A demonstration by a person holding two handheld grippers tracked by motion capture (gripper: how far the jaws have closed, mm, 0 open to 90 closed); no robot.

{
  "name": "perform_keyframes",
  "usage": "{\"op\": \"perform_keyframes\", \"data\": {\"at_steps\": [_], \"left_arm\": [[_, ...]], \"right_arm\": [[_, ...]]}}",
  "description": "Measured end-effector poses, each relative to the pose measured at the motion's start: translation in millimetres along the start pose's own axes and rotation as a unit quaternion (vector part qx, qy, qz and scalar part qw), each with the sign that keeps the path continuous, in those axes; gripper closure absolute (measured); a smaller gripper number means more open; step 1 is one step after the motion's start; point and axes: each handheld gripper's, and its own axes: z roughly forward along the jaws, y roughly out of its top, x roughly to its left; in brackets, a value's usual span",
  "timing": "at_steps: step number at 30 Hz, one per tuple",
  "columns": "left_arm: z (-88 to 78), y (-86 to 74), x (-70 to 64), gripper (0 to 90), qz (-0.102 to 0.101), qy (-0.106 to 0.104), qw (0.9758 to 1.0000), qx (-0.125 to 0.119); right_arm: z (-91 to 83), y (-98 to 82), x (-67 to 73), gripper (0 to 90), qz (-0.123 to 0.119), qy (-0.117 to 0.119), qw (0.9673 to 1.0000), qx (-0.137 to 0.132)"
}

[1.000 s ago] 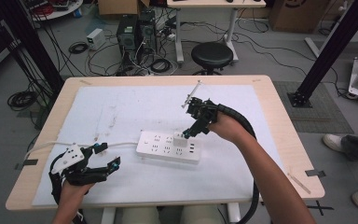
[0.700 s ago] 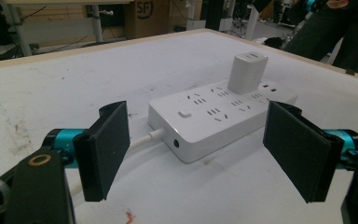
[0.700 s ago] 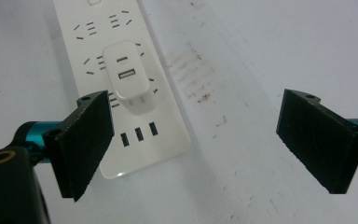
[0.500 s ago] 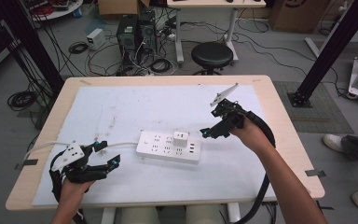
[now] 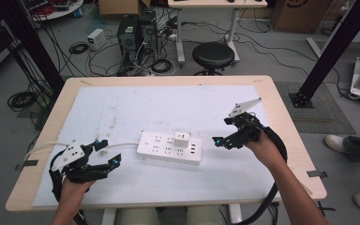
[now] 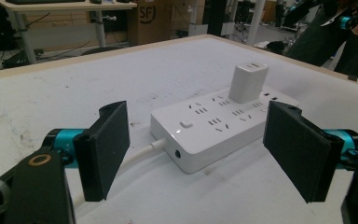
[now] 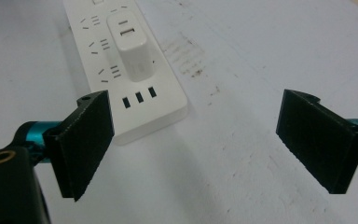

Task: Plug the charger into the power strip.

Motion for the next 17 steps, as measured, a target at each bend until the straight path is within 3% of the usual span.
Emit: {"op": "perform_keyframes", "data": {"at_steps": [17], "left_arm": [[0.4,2.8,-5.0,22.8,0.004,0.000,1.0000,0.005]], "right_arm": [[-7.2,-24.4,-1.9,11.4,0.019,-0.004,0.9996,-0.022]]}}
